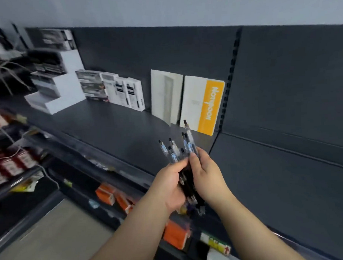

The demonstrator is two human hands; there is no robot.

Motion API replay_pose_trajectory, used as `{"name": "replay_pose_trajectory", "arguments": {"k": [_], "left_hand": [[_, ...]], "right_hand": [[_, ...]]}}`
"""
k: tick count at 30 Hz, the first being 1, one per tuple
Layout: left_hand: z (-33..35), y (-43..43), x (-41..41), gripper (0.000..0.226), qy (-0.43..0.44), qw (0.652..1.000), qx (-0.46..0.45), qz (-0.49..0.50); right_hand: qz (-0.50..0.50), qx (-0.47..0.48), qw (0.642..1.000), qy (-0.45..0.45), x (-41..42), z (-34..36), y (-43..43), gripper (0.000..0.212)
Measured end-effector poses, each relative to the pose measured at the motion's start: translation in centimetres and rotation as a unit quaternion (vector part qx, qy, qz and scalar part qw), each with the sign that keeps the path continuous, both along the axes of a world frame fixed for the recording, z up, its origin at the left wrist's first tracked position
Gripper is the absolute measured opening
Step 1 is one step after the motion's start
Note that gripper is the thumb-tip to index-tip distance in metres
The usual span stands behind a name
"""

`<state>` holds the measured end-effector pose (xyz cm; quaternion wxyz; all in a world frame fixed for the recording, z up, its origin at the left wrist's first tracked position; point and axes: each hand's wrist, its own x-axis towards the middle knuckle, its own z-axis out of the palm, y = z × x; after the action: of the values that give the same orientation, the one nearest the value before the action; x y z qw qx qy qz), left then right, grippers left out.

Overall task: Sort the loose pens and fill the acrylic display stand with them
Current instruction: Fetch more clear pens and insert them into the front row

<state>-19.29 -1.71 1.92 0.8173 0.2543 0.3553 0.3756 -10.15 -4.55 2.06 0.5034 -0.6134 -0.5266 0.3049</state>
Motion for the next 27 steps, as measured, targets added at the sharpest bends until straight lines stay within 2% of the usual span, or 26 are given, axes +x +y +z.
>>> {"name": "replay_pose_trajectory", "arguments": {"k": [9,13,15,17,21,24,27], "left_hand": [[0.9,5.1,-18.3,0.026,0.009,0.99,0.05,0.129],[0.5,7.4,-23.0,0.025,0.038,0.98,0.075,0.18],[0.6,9.0,-24.8,0.022,0.052,0.975,0.084,0.201],[0.8,11.0,-26.4,0.023,0.073,0.968,0.094,0.223],[1.8,15.7,-29.8,0.023,0.113,0.949,0.095,0.28],[2.6,19.2,-32.1,0.023,0.133,0.937,0.106,0.306],[2.5,22.1,-34.6,0.022,0.135,0.929,0.1,0.331]], "right_hand": [[0.093,0.027,0.982,-0.161,-18.0,-0.2,8.8,0.031],[0.151,0.019,0.975,-0.161,-22.7,-0.6,12.2,0.041],[0.18,0.015,0.975,-0.13,-24.8,-0.5,14.3,0.041],[0.205,0.015,0.977,-0.054,-27.0,-0.4,16.6,0.038],[0.237,-0.008,0.968,0.083,-30.9,0.5,22.0,0.017],[0.247,-0.01,0.962,0.117,-33.4,1.0,26.1,0.01],[0.26,-0.034,0.951,0.161,-36.1,0.8,29.7,0.012]]}}
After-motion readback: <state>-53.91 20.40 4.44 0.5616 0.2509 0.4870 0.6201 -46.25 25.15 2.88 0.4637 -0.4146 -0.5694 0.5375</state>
